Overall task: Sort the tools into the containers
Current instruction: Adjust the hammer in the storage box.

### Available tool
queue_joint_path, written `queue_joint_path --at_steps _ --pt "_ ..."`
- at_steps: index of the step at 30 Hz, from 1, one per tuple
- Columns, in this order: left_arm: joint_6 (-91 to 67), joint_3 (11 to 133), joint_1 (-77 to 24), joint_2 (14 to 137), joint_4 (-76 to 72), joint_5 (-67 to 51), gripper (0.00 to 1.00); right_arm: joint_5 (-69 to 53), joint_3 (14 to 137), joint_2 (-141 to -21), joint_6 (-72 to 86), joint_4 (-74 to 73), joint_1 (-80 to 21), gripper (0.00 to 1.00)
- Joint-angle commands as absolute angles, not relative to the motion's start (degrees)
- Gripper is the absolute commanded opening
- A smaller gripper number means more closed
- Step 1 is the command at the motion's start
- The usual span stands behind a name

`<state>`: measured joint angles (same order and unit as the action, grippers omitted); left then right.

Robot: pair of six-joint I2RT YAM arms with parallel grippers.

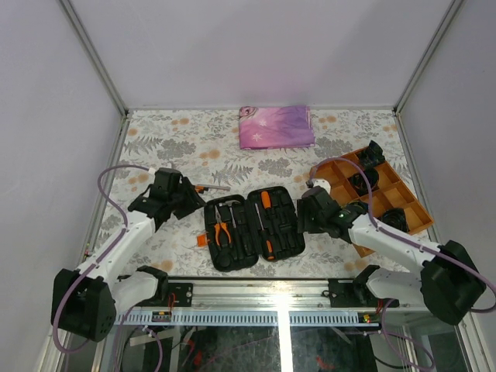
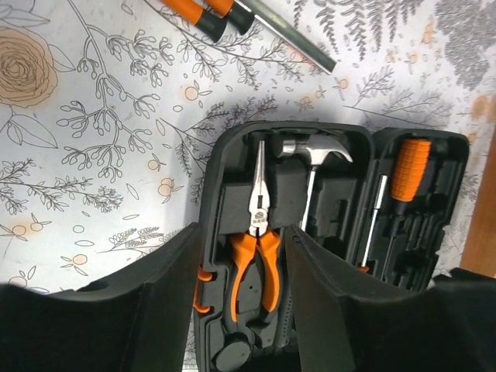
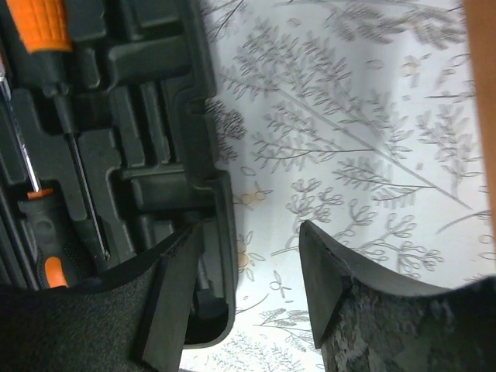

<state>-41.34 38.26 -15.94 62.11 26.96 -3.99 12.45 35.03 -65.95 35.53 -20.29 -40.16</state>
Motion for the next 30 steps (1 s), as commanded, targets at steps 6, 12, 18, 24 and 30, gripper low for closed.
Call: queue_joint_path --at_steps 6,12,18,24,30 --pt "-37.95 41.73 -15.56 56.89 31.65 -4.73 0.51 -5.98 35.02 -74.68 31.92 -13.66 -39.78 0.6" --pt "-37.1 42.89 -15.55 57.29 31.46 -6.06 0.53 -15.56 33.96 -75.79 32.57 -10.52 -39.81 0.59" --pt "-36.67 43.7 -15.56 57.06 31.44 -5.64 0.55 -13.45 34.15 -70.92 33.18 -11.36 -39.8 0.59" --pt "-36.07 44.5 -15.56 56.39 31.96 -5.02 0.57 -3.16 34.85 -64.45 33.76 -15.1 -39.81 0.6" --pt "-35.63 45.5 -15.5 54.33 33.38 -2.46 0.58 2.46 33.82 -60.98 35.33 -15.81 -39.81 0.61"
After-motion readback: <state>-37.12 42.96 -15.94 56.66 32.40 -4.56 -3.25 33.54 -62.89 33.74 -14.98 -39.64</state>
